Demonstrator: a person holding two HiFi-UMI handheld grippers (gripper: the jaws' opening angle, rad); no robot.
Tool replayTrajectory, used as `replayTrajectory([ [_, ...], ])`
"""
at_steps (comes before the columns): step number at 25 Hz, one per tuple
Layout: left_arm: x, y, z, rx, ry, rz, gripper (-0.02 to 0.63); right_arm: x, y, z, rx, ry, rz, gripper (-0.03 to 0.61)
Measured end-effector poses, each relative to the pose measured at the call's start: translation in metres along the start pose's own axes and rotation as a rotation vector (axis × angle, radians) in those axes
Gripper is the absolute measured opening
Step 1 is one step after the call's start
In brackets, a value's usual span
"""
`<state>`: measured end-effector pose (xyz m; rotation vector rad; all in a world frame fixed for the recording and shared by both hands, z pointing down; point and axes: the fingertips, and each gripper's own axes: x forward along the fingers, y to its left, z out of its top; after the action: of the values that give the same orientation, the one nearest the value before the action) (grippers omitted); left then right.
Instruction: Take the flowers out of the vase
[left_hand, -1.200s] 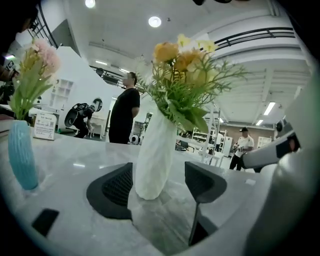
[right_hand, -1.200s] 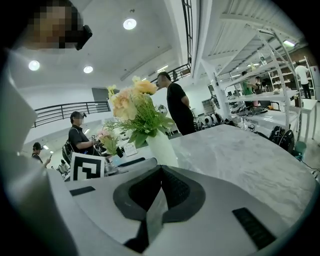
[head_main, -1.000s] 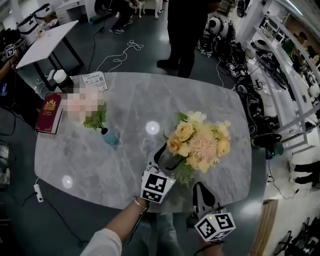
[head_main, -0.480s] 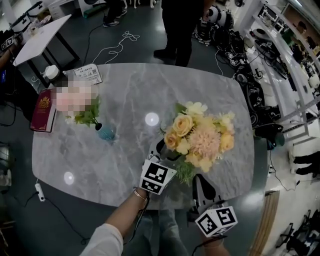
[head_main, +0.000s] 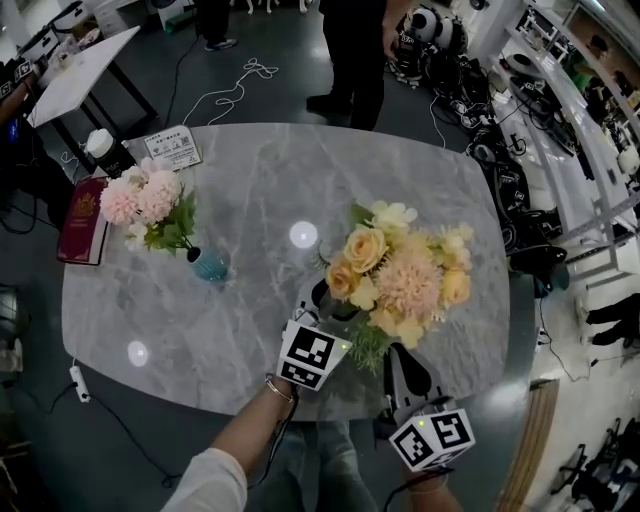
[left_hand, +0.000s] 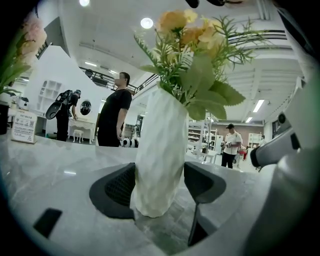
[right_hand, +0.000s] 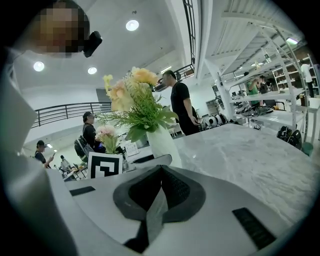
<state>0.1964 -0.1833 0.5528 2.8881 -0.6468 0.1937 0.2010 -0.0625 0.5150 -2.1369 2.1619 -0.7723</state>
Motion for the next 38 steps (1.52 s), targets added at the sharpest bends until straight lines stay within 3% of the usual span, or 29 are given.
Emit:
replayTrajectory([
  [7, -0.001, 0.001, -0.002, 0.019, 0.007, -0.016, 0.311, 0.020, 0.007, 0.010, -0.112, -0.011, 0.050, 0.015],
  [9, -0.001, 0.000, -0.002, 0.021, 0.012, -0.019, 0.311, 0.028, 0.010, 0.017, -0.140, -0.017, 0.067, 0.114],
  [16, -0.002, -0.005, -0.002, 0.035, 0.031, -0.031, 0.310, 0.051, 0.012, 0.051, -0.292, -0.056, 0.046, 0.194],
  [26, -0.001, -0.013, 0.000, 0.061, 0.052, -0.053, 0.308, 0.060, 0.025, 0.083, -0.358, -0.113, 0.084, 0.204],
  [38, -0.002, -0.014, -0.002, 0.047, 0.068, -0.065, 0.305, 0.071, 0.026, 0.096, -0.368, -0.123, 0.112, 0.203],
])
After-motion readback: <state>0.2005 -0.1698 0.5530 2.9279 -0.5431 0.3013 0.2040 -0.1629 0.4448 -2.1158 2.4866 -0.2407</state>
